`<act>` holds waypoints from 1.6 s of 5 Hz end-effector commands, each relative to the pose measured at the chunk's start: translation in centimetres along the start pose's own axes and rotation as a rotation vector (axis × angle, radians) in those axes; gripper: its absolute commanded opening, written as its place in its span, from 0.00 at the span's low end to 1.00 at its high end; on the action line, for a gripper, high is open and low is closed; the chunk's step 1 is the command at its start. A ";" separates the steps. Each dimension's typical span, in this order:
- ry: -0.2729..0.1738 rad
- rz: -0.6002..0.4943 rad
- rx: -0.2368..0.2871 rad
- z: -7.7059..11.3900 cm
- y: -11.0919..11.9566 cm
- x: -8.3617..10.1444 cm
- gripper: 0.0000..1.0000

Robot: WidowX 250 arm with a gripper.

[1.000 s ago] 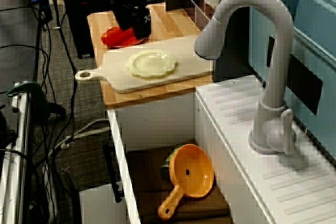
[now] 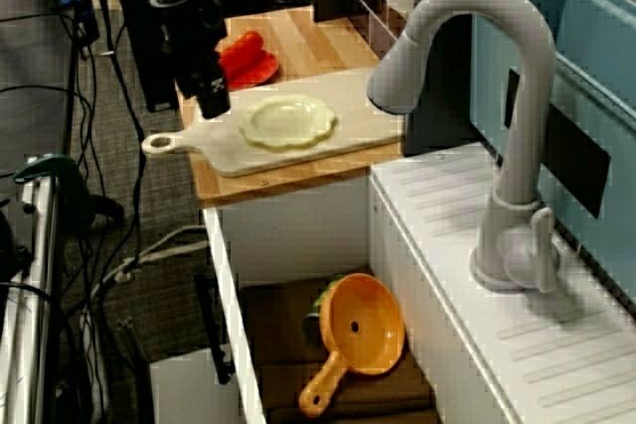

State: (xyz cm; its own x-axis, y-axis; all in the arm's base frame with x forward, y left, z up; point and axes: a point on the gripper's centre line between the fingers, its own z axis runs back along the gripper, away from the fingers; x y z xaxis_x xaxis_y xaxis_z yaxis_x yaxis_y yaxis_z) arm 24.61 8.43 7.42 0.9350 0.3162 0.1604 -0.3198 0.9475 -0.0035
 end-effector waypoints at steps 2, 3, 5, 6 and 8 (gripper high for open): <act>-0.093 0.033 -0.007 0.2 -0.7 1.1 1.00; -0.109 0.038 0.001 -0.5 -1.3 1.9 1.00; -0.145 0.011 0.040 -2.3 -1.6 1.8 1.00; -0.133 0.011 0.050 -2.3 -1.5 1.8 1.00; -0.111 0.024 0.046 -1.8 -1.1 1.9 1.00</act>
State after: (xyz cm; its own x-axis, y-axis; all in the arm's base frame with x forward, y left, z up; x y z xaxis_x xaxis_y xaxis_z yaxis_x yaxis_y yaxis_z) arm 26.51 7.16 4.47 0.9185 0.3269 0.2225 -0.3440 0.9380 0.0419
